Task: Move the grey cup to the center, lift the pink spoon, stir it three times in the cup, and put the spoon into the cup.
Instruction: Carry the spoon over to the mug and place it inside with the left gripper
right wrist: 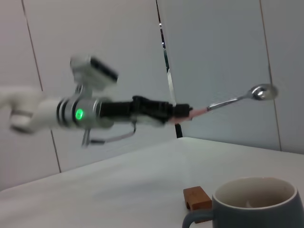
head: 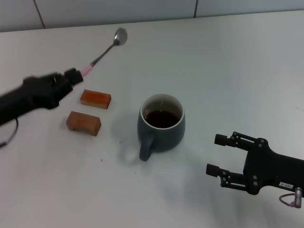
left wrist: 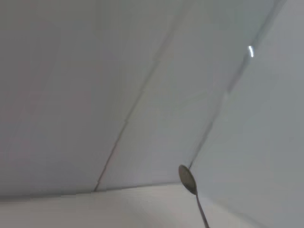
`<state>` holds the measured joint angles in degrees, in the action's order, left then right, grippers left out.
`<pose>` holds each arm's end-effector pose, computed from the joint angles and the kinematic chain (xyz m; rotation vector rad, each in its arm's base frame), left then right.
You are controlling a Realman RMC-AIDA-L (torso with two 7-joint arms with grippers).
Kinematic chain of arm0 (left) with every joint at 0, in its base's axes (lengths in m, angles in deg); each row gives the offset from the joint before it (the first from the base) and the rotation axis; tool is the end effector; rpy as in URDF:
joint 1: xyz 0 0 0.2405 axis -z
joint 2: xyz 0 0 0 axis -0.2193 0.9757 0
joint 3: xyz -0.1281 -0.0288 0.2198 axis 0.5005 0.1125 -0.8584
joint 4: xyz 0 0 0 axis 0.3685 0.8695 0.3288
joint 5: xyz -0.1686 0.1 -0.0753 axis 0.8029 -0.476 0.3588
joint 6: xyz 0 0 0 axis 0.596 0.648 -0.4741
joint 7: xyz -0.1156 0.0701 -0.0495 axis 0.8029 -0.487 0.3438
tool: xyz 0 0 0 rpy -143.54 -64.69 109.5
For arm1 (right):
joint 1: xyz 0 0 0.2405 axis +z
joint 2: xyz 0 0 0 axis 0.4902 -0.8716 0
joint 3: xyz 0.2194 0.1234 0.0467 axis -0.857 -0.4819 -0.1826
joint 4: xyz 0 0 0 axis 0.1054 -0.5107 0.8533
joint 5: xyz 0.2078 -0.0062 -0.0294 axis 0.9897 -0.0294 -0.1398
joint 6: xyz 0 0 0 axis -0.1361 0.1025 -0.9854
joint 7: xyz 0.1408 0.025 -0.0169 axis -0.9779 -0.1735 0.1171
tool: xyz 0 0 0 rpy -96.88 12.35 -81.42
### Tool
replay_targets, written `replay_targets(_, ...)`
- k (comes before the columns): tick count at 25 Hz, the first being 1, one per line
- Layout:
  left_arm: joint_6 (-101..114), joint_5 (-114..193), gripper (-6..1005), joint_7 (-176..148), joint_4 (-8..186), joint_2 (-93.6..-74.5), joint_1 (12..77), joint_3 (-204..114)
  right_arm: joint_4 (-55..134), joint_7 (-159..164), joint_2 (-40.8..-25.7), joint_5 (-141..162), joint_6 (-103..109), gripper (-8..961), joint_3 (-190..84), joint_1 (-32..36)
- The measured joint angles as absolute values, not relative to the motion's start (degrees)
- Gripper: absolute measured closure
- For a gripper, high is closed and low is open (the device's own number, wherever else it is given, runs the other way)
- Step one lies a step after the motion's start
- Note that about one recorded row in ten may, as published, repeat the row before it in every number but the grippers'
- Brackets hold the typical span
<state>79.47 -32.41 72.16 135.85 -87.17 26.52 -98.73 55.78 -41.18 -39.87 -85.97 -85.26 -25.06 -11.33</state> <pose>-0.2759 0.3061 0.0302 -2.3957 -0.7967 -0.9602 0.3104 0.2262 -0.0371 -2.6266 0.4386 0.9408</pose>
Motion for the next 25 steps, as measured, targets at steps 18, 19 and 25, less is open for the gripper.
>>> replay_targets(18, 93.3, -62.7, 881, 87.3, 190.4, -87.51, 36.1, -100.3, 55.6, -41.1, -39.87, -85.9, -85.1, 179, -25.5, -11.9)
replay_targets(19, 93.8, -65.4, 881, 88.4, 193.0, -87.56, 37.2, -102.6, 55.5, -41.1, -39.88, -85.9, -85.0, 179, -25.5, -11.9)
replay_targets(25, 94.8, -75.0, 881, 90.6, 197.3, -87.76, 41.2, -110.8, 55.5, -41.1, -39.88, -86.0, -83.8, 179, -25.6, -12.0)
